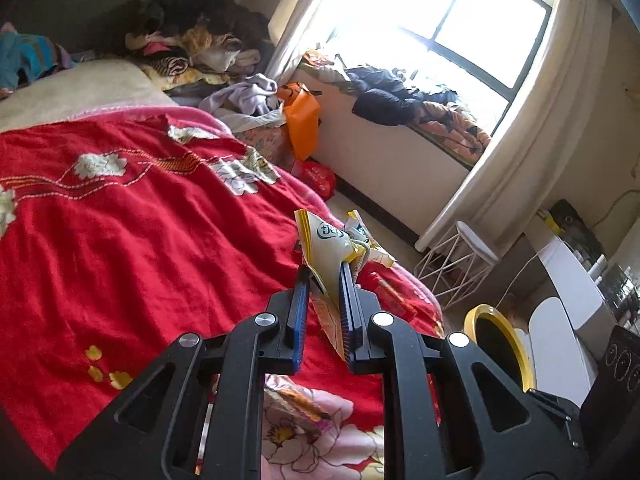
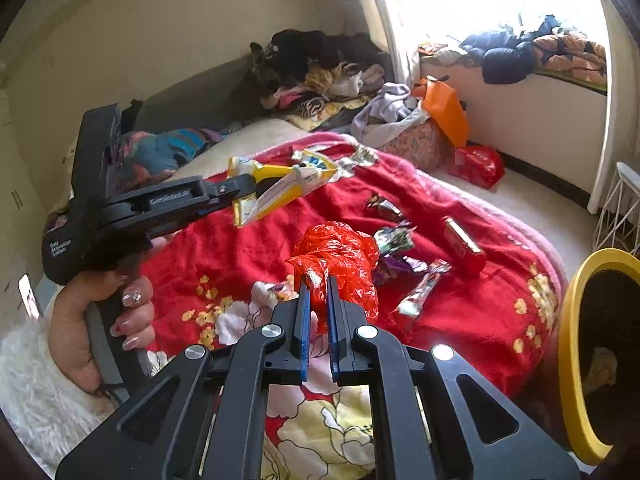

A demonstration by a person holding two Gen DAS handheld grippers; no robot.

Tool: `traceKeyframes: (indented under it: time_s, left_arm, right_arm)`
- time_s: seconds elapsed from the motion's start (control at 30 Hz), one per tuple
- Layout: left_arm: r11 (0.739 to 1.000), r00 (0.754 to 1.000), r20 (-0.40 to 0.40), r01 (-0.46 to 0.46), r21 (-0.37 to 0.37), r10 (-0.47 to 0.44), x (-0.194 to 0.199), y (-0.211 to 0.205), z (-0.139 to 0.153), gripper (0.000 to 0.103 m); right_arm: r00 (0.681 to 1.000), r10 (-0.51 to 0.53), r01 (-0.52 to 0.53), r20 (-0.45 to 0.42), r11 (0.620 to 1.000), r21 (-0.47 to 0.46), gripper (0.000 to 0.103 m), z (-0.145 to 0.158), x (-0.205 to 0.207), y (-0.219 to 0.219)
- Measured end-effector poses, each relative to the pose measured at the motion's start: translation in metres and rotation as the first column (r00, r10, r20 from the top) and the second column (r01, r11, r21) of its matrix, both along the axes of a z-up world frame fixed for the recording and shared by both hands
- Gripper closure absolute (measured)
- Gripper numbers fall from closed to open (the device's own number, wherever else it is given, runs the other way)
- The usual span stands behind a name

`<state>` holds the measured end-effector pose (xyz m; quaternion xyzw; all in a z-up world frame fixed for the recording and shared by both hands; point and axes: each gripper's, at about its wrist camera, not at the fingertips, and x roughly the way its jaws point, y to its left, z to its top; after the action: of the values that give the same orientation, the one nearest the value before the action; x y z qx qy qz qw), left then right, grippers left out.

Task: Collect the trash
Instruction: 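Carry yellow wrapper and red bag over the yellow bin and open both grippers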

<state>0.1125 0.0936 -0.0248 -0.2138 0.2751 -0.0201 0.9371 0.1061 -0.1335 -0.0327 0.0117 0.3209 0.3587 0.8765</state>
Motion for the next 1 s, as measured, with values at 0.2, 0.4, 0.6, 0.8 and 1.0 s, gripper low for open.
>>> traceKeyframes:
  time_s: [0.2,0.4,0.6,0.8,1.0]
  left_arm:
    - [1.0,0.999,0.023,0.024,0.013,-0.024,-0.004,-0.011,0.011,0.093]
    - [0.998,0.997,0.043,0.064,0.027,-0.065,-0.003,-0.025,0.018,0.093]
    - [0.993,0.993,0.045,0.11,0.043,-0.112,-0.001,-0.042,0.018,0.093]
    - [0.988,0.988,0.043,0.148,0.051,-0.15,-0.001,-0.058,0.018,0.093]
    - [0.978,0.978,0.051,0.197,0.066,-0.201,0.0,-0.076,0.022,0.093]
  right_arm:
    - [0.998,-0.054,0.053,0.021,0.998,0.026,0.096,0.011,0.001,-0.02]
    - [0.992,-0.124,0.122,0.028,0.991,0.057,0.096,0.02,0.007,-0.048]
    - [0.98,-0.196,0.195,0.017,0.979,0.063,0.096,0.023,0.016,-0.071]
    - [0.965,-0.26,0.259,0.012,0.963,0.075,0.096,0.026,0.022,-0.093]
    - [0.947,-0.321,0.318,0.018,0.944,0.089,0.096,0.03,0.023,-0.117]
